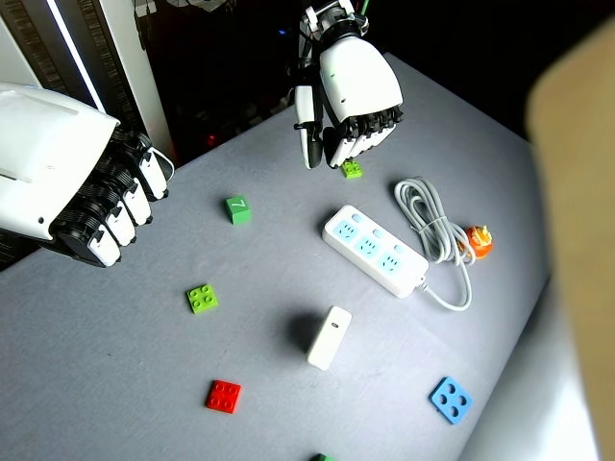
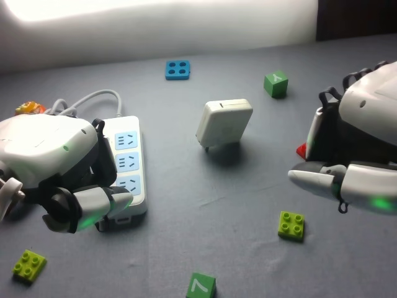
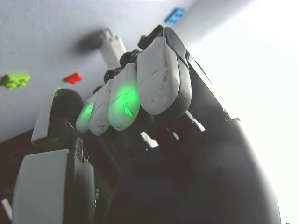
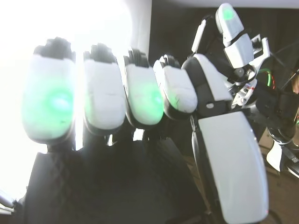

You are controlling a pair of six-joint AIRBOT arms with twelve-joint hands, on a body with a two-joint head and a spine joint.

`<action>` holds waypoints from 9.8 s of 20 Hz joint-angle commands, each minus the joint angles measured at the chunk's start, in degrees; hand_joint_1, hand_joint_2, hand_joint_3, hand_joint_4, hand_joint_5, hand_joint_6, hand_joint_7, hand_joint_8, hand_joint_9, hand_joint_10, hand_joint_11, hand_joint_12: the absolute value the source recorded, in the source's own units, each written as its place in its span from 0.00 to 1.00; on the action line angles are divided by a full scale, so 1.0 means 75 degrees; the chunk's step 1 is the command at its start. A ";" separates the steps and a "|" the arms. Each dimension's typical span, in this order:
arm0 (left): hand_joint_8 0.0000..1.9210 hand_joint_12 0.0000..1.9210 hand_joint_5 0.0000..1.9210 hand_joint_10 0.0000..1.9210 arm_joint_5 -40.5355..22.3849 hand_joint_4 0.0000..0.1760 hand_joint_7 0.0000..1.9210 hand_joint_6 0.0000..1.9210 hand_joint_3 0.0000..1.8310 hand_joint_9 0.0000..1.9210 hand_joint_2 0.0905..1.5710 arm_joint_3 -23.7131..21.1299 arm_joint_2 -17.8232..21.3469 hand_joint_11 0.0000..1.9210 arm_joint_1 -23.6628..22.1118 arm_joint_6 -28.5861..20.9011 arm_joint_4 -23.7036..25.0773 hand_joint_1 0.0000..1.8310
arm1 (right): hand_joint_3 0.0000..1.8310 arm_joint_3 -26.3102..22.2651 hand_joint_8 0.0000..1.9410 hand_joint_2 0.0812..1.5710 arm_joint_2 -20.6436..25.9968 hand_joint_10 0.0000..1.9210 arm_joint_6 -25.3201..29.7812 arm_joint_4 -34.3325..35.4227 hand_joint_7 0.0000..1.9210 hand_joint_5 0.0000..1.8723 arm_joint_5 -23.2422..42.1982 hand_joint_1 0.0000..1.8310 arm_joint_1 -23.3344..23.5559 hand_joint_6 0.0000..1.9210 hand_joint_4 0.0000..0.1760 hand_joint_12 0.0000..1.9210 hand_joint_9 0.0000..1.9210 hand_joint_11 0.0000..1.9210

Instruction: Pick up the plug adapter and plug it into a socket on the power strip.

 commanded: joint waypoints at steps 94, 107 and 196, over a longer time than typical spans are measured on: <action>0.00 0.13 0.05 0.00 0.0104 0.00 0.06 0.00 0.00 0.04 0.70 0.0759 -0.1389 0.00 0.1336 0.0342 -0.1086 0.00 | 0.00 0.9561 0.00 0.58 -0.7105 0.00 0.2803 0.0395 0.05 0.09 -0.4543 0.78 0.0993 0.00 0.00 0.37 0.05 0.00; 0.00 0.11 0.04 0.00 0.0080 0.00 0.04 0.00 0.00 0.04 0.69 0.0799 -0.1389 0.00 0.1315 0.0335 -0.1087 0.00 | 0.00 0.9561 0.00 0.60 -0.7118 0.01 0.2839 0.0396 0.09 0.12 -0.4546 0.71 0.0928 0.00 0.00 0.43 0.08 0.00; 0.00 0.14 0.06 0.00 0.0139 0.00 0.06 0.00 0.00 0.06 0.70 0.0859 -0.1444 0.00 0.1443 0.0284 -0.1164 0.00 | 0.00 1.0181 0.42 0.67 -1.0214 0.49 1.0942 -1.1421 0.55 0.49 -0.5418 0.75 0.2042 0.55 0.00 0.48 0.55 0.49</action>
